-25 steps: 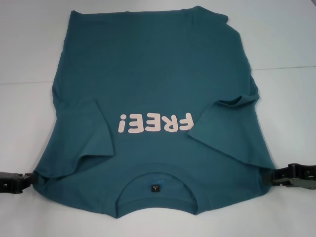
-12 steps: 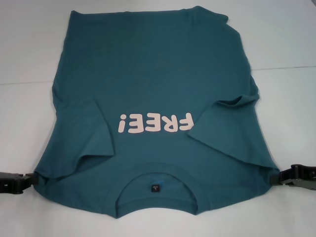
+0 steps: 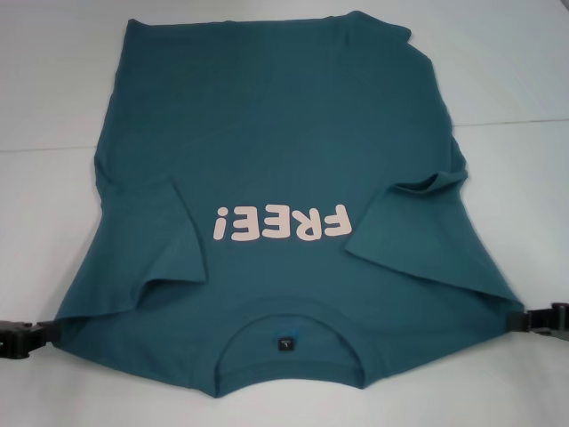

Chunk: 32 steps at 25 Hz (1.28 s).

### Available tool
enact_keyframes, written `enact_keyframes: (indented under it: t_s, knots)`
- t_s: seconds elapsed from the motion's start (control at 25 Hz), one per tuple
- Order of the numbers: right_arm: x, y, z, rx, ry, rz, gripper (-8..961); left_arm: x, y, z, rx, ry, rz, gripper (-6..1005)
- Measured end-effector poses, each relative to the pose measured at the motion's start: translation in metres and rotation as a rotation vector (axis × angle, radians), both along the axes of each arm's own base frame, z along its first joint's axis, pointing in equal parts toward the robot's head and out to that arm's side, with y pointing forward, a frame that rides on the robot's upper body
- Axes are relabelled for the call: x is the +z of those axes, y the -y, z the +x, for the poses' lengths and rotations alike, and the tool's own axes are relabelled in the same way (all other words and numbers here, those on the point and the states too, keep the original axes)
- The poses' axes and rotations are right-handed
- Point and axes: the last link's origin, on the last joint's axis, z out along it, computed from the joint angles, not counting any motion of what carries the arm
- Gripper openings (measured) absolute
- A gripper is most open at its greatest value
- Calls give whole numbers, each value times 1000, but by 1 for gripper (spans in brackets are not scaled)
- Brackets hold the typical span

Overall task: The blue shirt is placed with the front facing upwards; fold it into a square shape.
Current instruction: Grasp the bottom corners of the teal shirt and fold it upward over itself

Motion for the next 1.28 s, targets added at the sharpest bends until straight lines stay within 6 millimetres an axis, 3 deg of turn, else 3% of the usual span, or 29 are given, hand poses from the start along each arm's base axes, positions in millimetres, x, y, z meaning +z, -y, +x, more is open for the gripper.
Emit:
enact_keyframes:
  t_s: [0.24, 0.68, 1.28]
  knots:
    - [6, 16, 11, 36, 9, 37, 12, 1, 10, 2, 3, 41, -46, 10]
    - [11, 56, 25, 116, 6, 62, 11, -2, 46, -3, 27, 111, -179, 10]
    - [18, 109, 31, 183, -49, 64, 12, -2, 84, -6, 2, 197, -262, 11]
